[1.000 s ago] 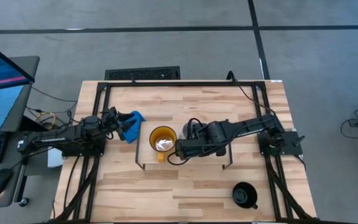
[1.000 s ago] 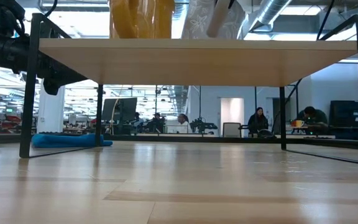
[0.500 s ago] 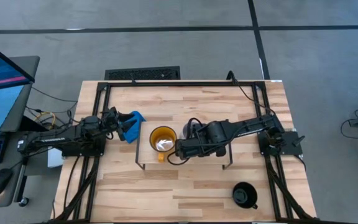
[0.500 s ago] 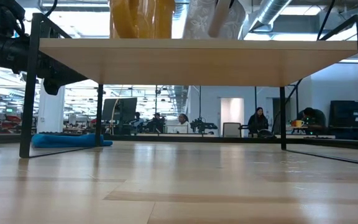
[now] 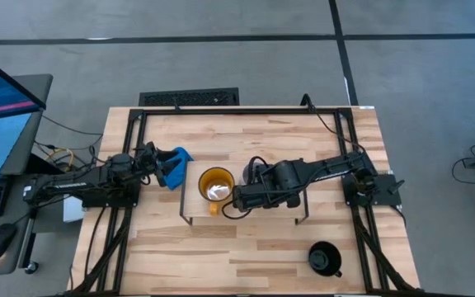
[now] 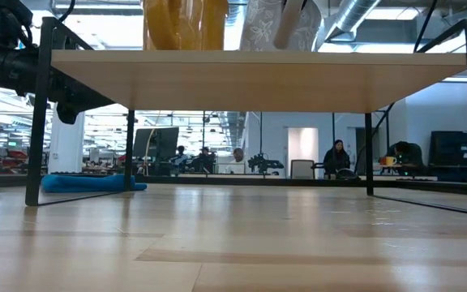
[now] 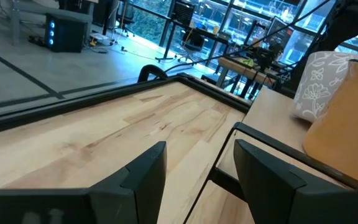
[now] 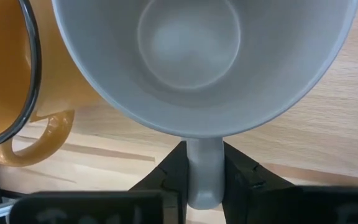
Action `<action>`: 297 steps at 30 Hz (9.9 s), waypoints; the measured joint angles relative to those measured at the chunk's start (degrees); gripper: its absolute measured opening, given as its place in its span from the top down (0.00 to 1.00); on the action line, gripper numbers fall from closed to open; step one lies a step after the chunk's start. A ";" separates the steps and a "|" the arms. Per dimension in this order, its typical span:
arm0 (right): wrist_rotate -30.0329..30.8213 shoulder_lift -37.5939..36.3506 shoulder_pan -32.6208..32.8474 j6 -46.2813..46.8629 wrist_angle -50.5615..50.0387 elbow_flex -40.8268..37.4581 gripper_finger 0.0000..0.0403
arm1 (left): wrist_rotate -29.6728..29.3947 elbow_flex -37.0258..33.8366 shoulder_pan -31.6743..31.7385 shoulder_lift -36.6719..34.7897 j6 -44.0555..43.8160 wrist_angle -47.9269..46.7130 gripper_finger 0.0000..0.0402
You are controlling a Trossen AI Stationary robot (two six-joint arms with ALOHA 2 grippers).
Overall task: Stack small to large cups/mugs on shelf
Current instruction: Put the gray cup on the shelf, then put the black cup on the shelf
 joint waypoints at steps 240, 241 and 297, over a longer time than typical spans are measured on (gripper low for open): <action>4.36 -14.34 49.33 10.76 24.91 -29.38 0.49 | 2.05 0.01 0.02 -0.05 -6.93 -0.32 0.55; 4.34 -14.34 49.17 10.71 24.43 -29.38 0.49 | 2.05 0.01 0.02 -0.04 -6.93 -0.31 0.55; -6.41 -1.16 51.01 22.12 17.87 -42.22 0.53 | 2.05 0.00 0.02 -0.04 -7.34 -0.32 0.55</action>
